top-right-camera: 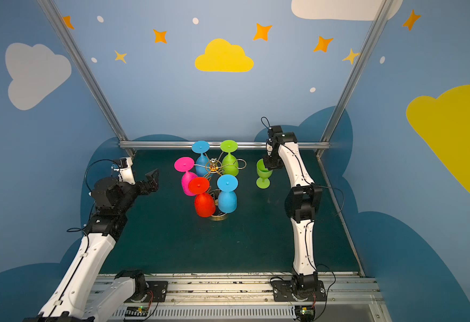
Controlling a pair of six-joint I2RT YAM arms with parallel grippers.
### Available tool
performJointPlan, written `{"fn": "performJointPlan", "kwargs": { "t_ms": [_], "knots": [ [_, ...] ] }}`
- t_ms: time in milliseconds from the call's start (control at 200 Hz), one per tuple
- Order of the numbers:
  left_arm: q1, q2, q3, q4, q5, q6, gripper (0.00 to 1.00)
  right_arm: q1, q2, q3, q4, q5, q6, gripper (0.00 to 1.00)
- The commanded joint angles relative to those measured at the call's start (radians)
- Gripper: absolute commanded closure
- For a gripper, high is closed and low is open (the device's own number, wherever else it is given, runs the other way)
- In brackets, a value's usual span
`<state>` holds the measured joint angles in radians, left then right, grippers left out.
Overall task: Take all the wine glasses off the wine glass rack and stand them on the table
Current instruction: 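Lower the green glass upright beside the rack with the right gripper while left withdraws, then open the right gripper and draw it back from the standing green glass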
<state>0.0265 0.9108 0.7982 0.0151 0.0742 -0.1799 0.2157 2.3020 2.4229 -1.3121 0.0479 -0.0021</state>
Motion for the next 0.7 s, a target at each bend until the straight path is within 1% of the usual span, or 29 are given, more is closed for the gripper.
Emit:
{"fn": "performJointPlan", "kwargs": {
  "t_ms": [0, 115, 225, 320, 385, 491, 556, 636, 696],
  "knots": [
    [0.005, -0.018, -0.006, 0.011, -0.004, 0.007, 0.0, -0.009, -0.06, 0.03, 0.01, -0.051, 0.019, 0.66],
    [0.006, -0.023, -0.008, 0.011, -0.004, 0.007, 0.0, -0.019, -0.112, 0.026, 0.043, -0.069, 0.04, 0.6],
    [0.006, -0.029, -0.01, 0.011, -0.005, 0.003, 0.0, -0.036, -0.173, 0.002, 0.089, -0.11, 0.068, 0.58],
    [0.006, -0.035, -0.011, 0.013, -0.006, 0.001, 0.0, -0.051, -0.252, -0.063, 0.149, -0.148, 0.096, 0.58],
    [0.006, -0.039, -0.012, 0.013, -0.006, -0.002, 0.0, -0.061, -0.323, -0.133, 0.205, -0.198, 0.121, 0.58],
    [0.007, -0.044, -0.014, 0.016, -0.003, -0.011, 0.0, -0.08, -0.478, -0.309, 0.332, -0.292, 0.189, 0.58],
    [0.007, -0.047, -0.014, 0.019, 0.0, -0.015, 0.0, -0.09, -0.597, -0.459, 0.45, -0.373, 0.234, 0.58],
    [0.006, -0.054, -0.015, 0.023, 0.004, -0.023, 0.0, -0.096, -0.769, -0.708, 0.647, -0.467, 0.288, 0.58],
    [0.006, -0.062, -0.018, 0.027, 0.009, -0.028, 0.0, -0.099, -0.905, -0.888, 0.81, -0.489, 0.355, 0.56]
  ]
}}
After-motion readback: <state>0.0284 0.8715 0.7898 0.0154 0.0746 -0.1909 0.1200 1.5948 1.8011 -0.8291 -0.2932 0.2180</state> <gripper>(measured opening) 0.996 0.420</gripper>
